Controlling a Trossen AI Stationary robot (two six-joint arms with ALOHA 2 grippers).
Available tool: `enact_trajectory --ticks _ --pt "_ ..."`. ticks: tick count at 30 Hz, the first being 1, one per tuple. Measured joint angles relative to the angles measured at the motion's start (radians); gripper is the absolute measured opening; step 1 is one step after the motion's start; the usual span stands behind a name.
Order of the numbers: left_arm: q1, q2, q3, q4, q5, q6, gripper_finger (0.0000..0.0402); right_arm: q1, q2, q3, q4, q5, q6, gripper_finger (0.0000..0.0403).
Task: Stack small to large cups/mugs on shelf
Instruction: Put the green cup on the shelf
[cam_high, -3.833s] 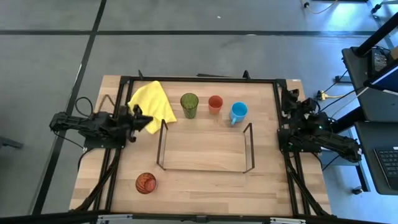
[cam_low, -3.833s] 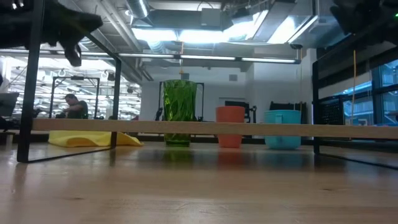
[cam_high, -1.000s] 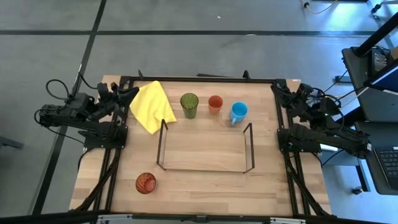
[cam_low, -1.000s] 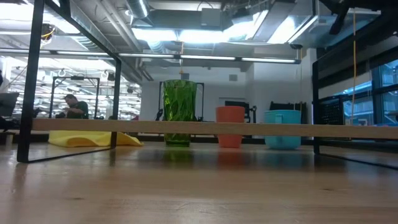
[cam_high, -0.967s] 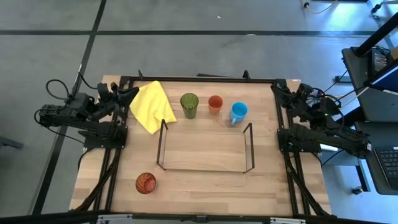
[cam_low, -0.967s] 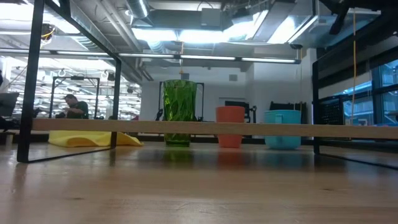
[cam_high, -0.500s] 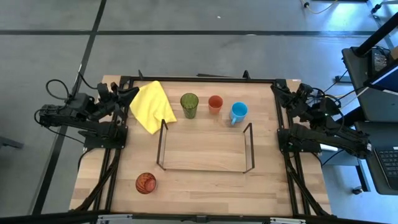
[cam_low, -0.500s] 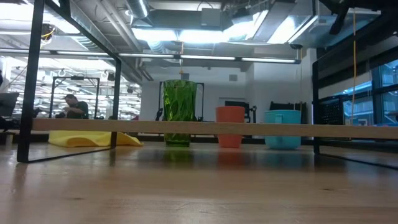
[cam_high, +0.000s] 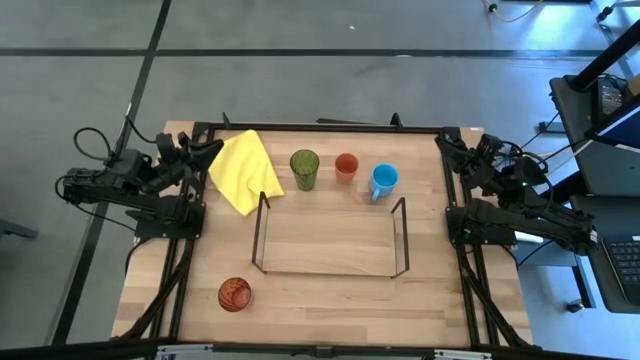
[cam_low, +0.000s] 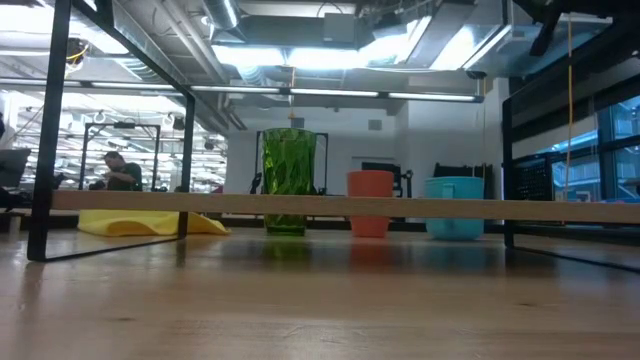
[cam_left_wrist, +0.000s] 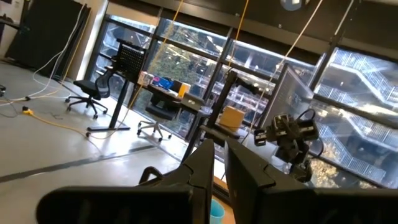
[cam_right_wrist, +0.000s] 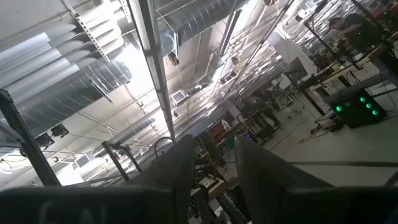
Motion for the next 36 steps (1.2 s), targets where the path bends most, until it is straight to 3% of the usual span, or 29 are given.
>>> enact_trajectory --ticks 12,17,22,27,36 --pt "0.000 0.002 0.000 0.090 -0.017 -0.109 0.0032 0.000 0.000 0.000 -0.006 0.000 0.001 0.0120" --pt "-0.002 0.016 0.000 0.074 0.137 -0.161 0.0032 0.000 0.000 0.000 -0.003 0.000 -0.001 0.0120" --pt "-0.012 0.054 0.027 -0.049 0.162 -0.167 0.0031 0.000 0.000 0.000 0.019 0.000 0.000 0.0120" --pt "-0.012 0.167 0.151 -0.250 0.211 -0.199 0.0031 0.000 0.004 0.000 0.038 0.000 0.002 0.0120" --pt "0.044 0.477 0.386 -0.486 0.328 -0.046 0.0031 0.000 0.005 0.000 0.040 0.000 -0.012 0.0119"
